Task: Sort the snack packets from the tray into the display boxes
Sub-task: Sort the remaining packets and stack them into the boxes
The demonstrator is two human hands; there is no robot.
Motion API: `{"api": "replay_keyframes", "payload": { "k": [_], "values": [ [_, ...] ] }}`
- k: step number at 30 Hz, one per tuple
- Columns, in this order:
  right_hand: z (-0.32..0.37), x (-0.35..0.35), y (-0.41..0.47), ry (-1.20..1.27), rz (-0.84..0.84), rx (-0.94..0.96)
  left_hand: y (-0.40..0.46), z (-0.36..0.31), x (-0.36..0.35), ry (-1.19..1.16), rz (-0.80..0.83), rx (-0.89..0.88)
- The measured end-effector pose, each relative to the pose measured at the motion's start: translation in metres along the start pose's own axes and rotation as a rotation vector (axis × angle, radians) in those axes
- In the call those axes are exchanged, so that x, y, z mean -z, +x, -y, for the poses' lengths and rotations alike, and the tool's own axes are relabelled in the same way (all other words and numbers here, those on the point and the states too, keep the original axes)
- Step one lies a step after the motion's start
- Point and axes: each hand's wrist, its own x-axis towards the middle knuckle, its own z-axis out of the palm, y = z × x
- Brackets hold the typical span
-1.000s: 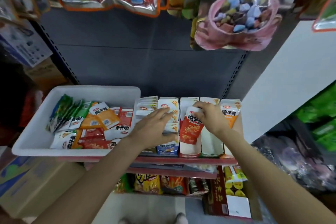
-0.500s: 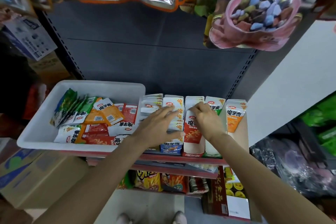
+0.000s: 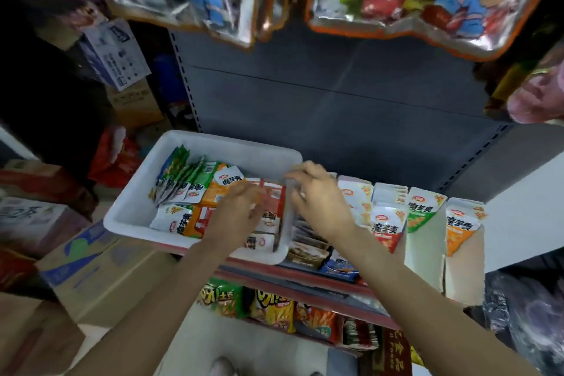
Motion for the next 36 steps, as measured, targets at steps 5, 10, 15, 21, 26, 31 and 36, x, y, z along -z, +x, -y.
{"api": "replay_keyframes", "payload": {
  "k": [5,10,15,21,26,31,36],
  "values": [
    [0.031,-0.067,0.041,-0.124,0.397,-0.154,-0.001,0.066,0.012,0.094,0.146,0.196],
    [0.031,-0.117,0.050,-0.194,0.638,-0.360,0.006,0.090,0.012,0.199,0.384,0.185],
    [0.027,-0.129,0.041,-0.363,0.801,-0.326,0.020,0.100,0.008,0.278,0.504,0.088],
    [0.038,-0.110,0.041,-0.566,0.724,-0.143,0.025,0.110,0.000,0.328,0.585,0.073],
    [0.045,-0.070,0.046,-0.583,0.569,-0.070,0.025,0.102,0.008,0.042,0.412,0.150],
    [0.030,-0.034,0.047,-0.184,0.187,-0.195,0.027,0.066,0.028,-0.175,0.084,0.087],
    [0.009,0.011,0.038,0.199,-0.117,-0.250,0.034,0.016,0.036,-0.293,-0.053,-0.048]
  ]
}}
